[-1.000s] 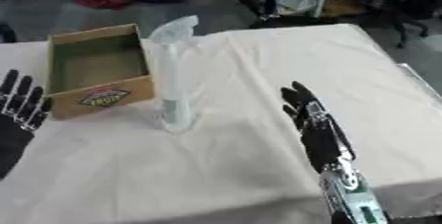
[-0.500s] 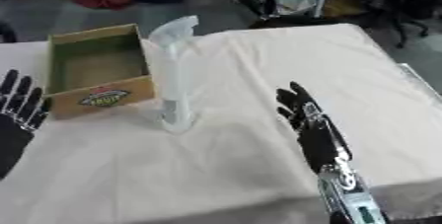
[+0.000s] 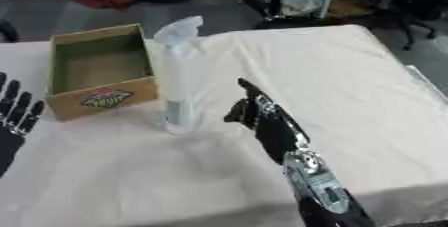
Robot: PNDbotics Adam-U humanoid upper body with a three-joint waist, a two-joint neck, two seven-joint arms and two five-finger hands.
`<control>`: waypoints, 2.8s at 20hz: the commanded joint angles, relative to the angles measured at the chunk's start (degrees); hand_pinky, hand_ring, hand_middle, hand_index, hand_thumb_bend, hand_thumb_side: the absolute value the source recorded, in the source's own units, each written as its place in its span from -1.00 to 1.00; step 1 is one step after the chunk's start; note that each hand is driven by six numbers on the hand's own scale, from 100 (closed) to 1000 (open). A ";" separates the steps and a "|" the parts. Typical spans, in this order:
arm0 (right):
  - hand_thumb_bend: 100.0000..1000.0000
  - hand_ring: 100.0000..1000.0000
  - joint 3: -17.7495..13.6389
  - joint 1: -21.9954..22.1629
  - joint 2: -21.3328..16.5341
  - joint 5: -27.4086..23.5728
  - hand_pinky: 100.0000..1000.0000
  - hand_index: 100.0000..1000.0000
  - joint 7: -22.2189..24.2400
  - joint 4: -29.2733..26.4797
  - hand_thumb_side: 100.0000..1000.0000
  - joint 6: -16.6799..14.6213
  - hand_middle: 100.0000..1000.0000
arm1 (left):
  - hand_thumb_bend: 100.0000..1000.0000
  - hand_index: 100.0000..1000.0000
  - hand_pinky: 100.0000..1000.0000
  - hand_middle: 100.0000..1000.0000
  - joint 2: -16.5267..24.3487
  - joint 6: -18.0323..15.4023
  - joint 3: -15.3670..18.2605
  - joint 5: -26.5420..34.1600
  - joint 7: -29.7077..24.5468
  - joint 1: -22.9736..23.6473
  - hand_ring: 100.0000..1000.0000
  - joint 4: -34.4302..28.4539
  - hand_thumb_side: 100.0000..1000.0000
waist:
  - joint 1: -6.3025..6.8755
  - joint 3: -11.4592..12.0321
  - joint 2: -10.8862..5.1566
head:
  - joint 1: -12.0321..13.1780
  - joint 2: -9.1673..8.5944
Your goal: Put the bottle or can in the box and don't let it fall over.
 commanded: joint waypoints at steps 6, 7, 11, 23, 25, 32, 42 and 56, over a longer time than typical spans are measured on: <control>-1.00 -0.26 -0.07 -6.25 2.61 -7.08 0.03 1.00 1.62 3.23 0.37 3.77 -0.43 | 0.16 0.79 0.31 0.21 0.17 -0.72 0.97 -0.54 0.40 -0.56 0.13 -1.35 1.00 | -0.07 0.92 -0.51 | -1.01 -0.14; -1.00 -0.27 -0.26 -7.00 2.99 -7.92 0.02 1.00 1.58 3.62 0.36 3.87 -0.43 | 0.16 0.79 0.31 0.21 0.15 -0.75 1.01 -0.55 0.43 -0.60 0.13 -1.36 1.00 | -0.10 1.01 -0.47 | -1.06 -0.14; -1.00 -0.27 -0.87 -9.37 4.22 -11.21 0.00 1.00 1.48 4.81 0.34 3.95 -0.44 | 0.16 0.79 0.31 0.21 0.07 -0.74 1.03 -0.61 0.51 -0.69 0.13 -1.36 1.00 | -0.15 1.25 -0.35 | -1.27 -0.14; -1.00 -0.24 -2.68 -17.72 5.66 -21.07 0.00 1.00 0.33 7.70 0.30 3.05 -0.40 | 0.16 0.79 0.31 0.20 -0.20 -0.26 0.68 -0.75 0.44 -0.93 0.12 -1.23 1.00 | -0.16 2.15 -0.12 | -2.30 -0.14; -1.00 -0.23 -2.65 -19.23 5.26 -24.51 0.00 1.00 0.32 8.09 0.29 2.96 -0.40 | 0.15 0.79 0.31 0.20 -0.33 -0.13 0.54 -0.71 0.37 -1.07 0.12 -1.21 1.00 | -0.02 2.62 -0.12 | -2.61 -0.14; -1.00 -0.15 -3.12 -26.64 4.81 -26.79 0.04 1.00 0.50 8.88 0.30 2.12 -0.31 | 0.15 0.79 0.30 0.19 -0.72 0.32 -0.09 -0.47 0.16 -1.68 0.12 -1.15 1.00 | 0.44 4.79 0.06 | -3.94 -0.14; -1.00 -0.12 -6.32 -37.12 7.22 -19.79 0.06 1.00 1.59 17.29 0.31 -1.13 -0.28 | 0.14 0.79 0.30 0.19 -1.55 1.95 -2.35 0.24 -0.93 -5.05 0.12 -1.19 1.00 | 1.00 12.62 1.40 | -9.88 -0.14; -1.00 -0.16 -7.60 -27.97 10.81 -11.52 0.20 1.00 2.62 31.84 0.56 -2.63 -0.33 | 0.14 0.79 0.30 0.18 -1.47 1.39 -1.86 -0.25 -0.39 -5.81 0.11 -1.34 1.00 | 0.22 12.45 2.15 | -9.50 -0.14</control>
